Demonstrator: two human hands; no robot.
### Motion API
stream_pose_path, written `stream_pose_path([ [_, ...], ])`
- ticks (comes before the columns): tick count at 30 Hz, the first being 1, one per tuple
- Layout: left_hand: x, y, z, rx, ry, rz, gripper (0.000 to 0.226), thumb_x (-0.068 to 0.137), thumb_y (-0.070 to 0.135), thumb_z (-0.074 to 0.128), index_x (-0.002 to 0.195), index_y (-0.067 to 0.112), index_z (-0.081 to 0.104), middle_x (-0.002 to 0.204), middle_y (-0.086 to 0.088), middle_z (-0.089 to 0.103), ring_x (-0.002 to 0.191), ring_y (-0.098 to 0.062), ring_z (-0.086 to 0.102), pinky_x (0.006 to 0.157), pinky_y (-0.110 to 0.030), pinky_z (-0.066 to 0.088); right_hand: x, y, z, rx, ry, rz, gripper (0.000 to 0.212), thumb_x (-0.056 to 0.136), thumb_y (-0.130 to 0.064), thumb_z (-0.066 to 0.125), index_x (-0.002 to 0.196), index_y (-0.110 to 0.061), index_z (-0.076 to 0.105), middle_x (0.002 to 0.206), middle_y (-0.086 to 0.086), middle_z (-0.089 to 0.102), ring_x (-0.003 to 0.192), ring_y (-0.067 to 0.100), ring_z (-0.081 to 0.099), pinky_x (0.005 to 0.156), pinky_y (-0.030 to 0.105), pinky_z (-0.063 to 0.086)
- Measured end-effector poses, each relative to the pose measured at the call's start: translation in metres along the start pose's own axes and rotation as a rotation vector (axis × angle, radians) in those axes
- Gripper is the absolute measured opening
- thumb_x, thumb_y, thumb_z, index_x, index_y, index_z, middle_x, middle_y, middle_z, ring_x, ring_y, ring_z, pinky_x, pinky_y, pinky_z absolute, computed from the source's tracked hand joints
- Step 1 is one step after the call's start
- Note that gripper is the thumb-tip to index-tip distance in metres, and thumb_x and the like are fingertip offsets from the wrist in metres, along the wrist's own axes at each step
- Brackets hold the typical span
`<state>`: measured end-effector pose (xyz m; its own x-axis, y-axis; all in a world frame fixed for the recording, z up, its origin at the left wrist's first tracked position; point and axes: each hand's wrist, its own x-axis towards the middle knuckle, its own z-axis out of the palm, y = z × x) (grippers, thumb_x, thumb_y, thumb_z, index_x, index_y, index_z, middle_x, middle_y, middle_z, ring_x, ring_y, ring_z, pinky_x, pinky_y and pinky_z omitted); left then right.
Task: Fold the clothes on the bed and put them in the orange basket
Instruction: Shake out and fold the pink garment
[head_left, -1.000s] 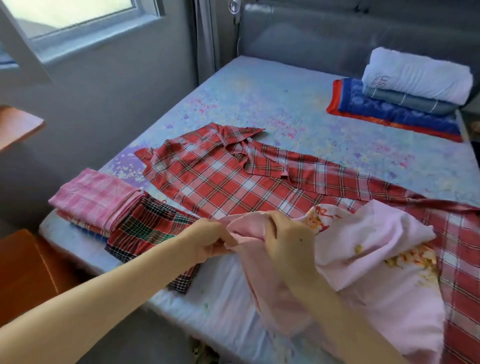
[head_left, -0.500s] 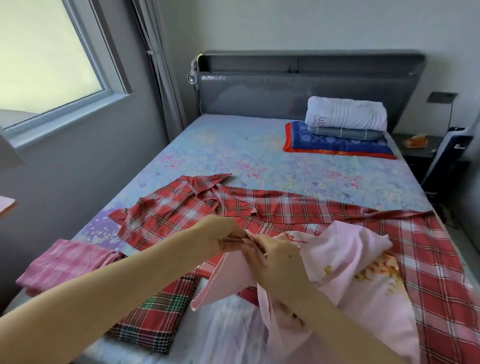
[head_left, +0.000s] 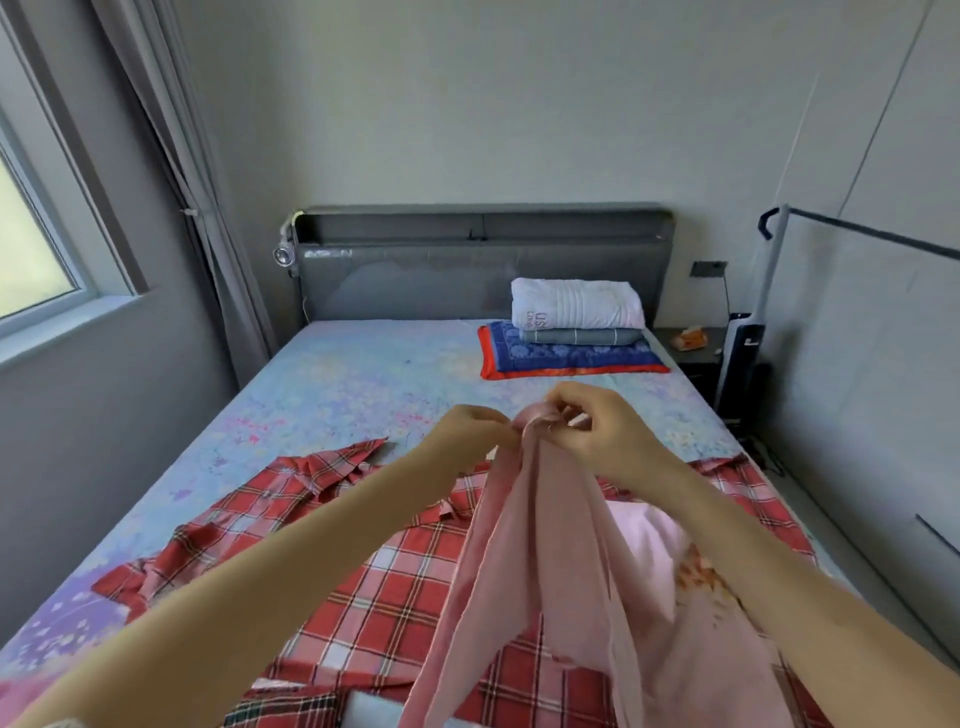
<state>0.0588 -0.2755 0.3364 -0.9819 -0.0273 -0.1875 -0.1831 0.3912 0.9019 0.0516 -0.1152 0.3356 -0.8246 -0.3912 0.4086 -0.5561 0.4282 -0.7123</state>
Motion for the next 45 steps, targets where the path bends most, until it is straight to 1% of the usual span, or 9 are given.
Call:
stream_pose_path([
  [4,0.012,0.002,-0.012,0.362,0.185,0.355,0.032,0.078,0.016,0.064,0.051,0.021,0.048,0.048,0.005,0.036,0.049,-0.011,0.032,0.049,-0.023,0.025,0.021,-0.024,-0.045,0.106,0.114,-0.007,0.009,0.089,0.000,0.058,0.081,-0.001,0.054,0.066,-0.020,0.055,0.066,-0.003,0.048,0.068,0.009,0.039],
  [8,0.027,-0.002,-0.023,0.414,0.261,0.477,0.031,0.072,0.013,0.054,0.048,0.015,0.036,0.047,0.000,0.035,0.050,-0.018,0.029,0.048,-0.027,0.024,0.040,-0.043,-0.082,0.120,0.419,-0.038,0.008,0.091,-0.004,0.056,0.085,-0.010,0.059,0.078,-0.006,0.059,0.075,0.003,0.054,0.072,0.013,0.042],
  [18,0.052,-0.014,-0.050,0.479,0.320,0.337,0.035,0.078,0.007,0.054,0.049,0.017,0.039,0.050,0.001,0.043,0.061,-0.027,0.045,0.049,-0.028,0.029,0.070,-0.094,-0.156,-0.020,0.807,-0.101,0.022,0.093,-0.015,0.054,0.077,-0.030,0.052,0.080,-0.008,0.058,0.074,0.005,0.055,0.065,0.014,0.044],
  [24,0.033,0.004,-0.081,0.387,0.034,0.199,0.020,0.070,0.027,0.066,0.060,0.013,0.056,0.061,-0.002,0.057,0.056,-0.016,0.052,0.051,-0.023,0.039,0.055,-0.068,-0.167,-0.132,0.926,0.097,0.006,0.090,-0.010,0.050,0.088,-0.016,0.051,0.092,0.004,0.056,0.084,0.018,0.052,0.068,0.023,0.039],
  [28,0.015,0.003,-0.083,0.330,-0.156,0.220,0.031,0.051,0.029,0.072,0.078,0.014,0.067,0.075,-0.001,0.069,0.069,-0.015,0.062,0.065,-0.026,0.051,0.022,-0.056,-0.122,-0.103,0.619,0.211,0.017,0.082,-0.004,0.054,0.078,-0.020,0.055,0.079,0.001,0.060,0.073,0.016,0.054,0.068,0.024,0.042],
  [33,-0.001,0.005,-0.065,0.288,-0.357,0.305,0.016,0.063,0.005,0.077,0.072,0.016,0.068,0.066,0.006,0.068,0.065,-0.010,0.061,0.067,-0.026,0.055,-0.020,-0.059,-0.031,-0.367,-0.131,0.248,0.071,0.071,-0.056,0.069,0.135,-0.039,0.041,0.128,-0.014,0.055,0.114,0.004,0.054,0.100,0.025,0.041],
  [35,-0.009,0.006,-0.057,0.359,-0.413,0.342,0.016,0.064,0.008,0.073,0.069,0.021,0.067,0.064,0.011,0.065,0.062,-0.003,0.059,0.062,-0.019,0.051,-0.024,-0.055,-0.004,-0.532,-0.195,0.203,0.080,0.063,-0.069,0.061,0.136,-0.044,0.039,0.125,-0.016,0.059,0.112,0.005,0.054,0.097,0.025,0.041],
  [40,-0.021,0.009,-0.053,0.462,-0.424,0.404,0.012,0.076,0.008,0.066,0.077,0.020,0.068,0.065,0.013,0.061,0.060,0.000,0.052,0.059,-0.015,0.042,-0.031,-0.040,0.013,-0.511,-0.112,0.083,0.018,0.078,-0.048,0.066,0.076,-0.030,0.063,0.064,-0.017,0.059,0.063,0.004,0.051,0.058,0.016,0.034],
  [45,-0.024,-0.007,-0.063,0.320,-0.445,0.387,0.009,0.080,0.013,0.070,0.078,0.021,0.068,0.067,0.010,0.064,0.060,-0.002,0.056,0.059,-0.016,0.044,-0.031,-0.034,0.005,-0.378,-0.058,0.078,0.026,0.079,-0.041,0.070,0.059,-0.040,0.053,0.063,-0.026,0.057,0.065,0.000,0.052,0.058,0.014,0.034],
])
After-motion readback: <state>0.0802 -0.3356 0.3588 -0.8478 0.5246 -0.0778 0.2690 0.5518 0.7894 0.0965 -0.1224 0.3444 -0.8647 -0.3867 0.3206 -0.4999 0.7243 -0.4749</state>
